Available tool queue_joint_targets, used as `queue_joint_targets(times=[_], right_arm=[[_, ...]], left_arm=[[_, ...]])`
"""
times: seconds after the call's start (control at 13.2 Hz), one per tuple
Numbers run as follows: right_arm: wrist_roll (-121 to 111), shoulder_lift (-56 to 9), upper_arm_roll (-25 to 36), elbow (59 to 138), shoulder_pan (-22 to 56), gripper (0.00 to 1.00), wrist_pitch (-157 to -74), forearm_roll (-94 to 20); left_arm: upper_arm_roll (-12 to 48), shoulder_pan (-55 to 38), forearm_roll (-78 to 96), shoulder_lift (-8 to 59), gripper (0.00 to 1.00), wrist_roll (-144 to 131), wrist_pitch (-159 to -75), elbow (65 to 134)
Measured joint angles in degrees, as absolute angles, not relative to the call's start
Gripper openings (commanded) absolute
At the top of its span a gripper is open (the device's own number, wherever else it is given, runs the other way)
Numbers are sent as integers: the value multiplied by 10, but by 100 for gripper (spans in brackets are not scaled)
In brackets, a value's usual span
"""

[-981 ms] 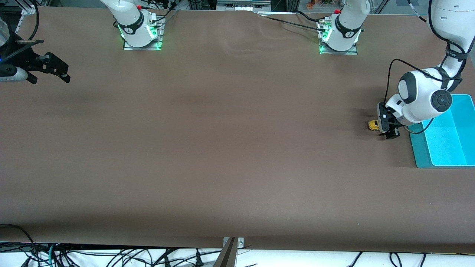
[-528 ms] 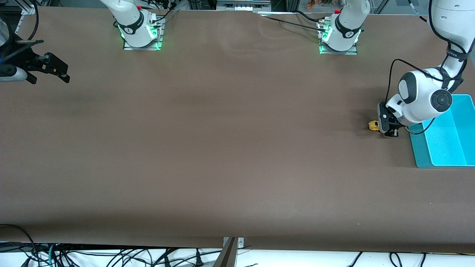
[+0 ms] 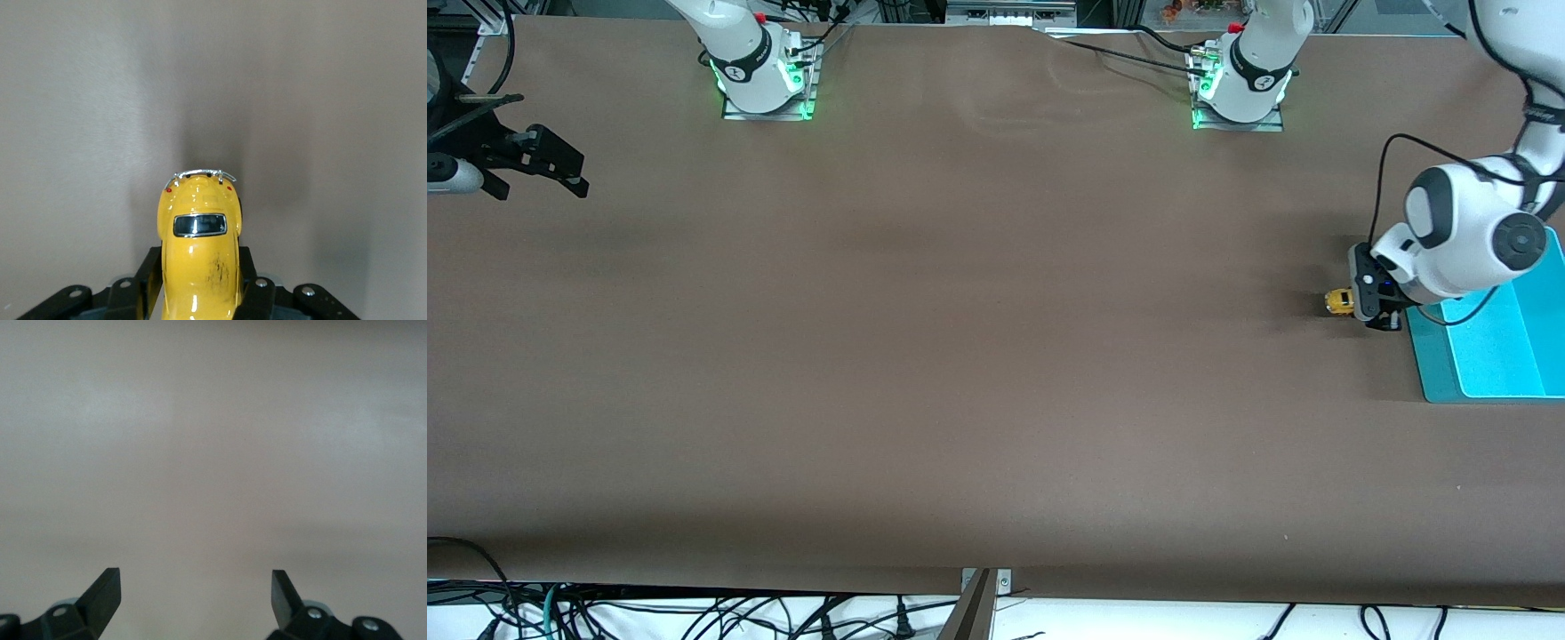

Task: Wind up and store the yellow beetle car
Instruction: 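Lift the car into the teal bin and open the left gripper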

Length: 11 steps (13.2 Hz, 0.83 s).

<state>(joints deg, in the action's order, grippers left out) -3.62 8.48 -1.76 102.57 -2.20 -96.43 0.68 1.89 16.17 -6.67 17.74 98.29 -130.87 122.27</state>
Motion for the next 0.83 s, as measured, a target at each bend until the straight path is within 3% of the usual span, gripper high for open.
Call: queue_joint_targets(times=[0.23,0.38,0.68,0.83], right_arm=[[-37,85,-7,1019,-22,100,-964,7],[-37,85,-1,1017,-22,100,-963,7],[-37,84,0,1016,-22,100,-962,7],[-37,84,0,1016,-22,100,-961,7]], left_arm=[[19,163,-67,170,16,983,-1137,1111],[12,173,-77,170,16,999,-1070,1058],[7,272,-138,189,17,1048,-1069,1017],[7,323,-138,219,17,1089,-1121,1011]])
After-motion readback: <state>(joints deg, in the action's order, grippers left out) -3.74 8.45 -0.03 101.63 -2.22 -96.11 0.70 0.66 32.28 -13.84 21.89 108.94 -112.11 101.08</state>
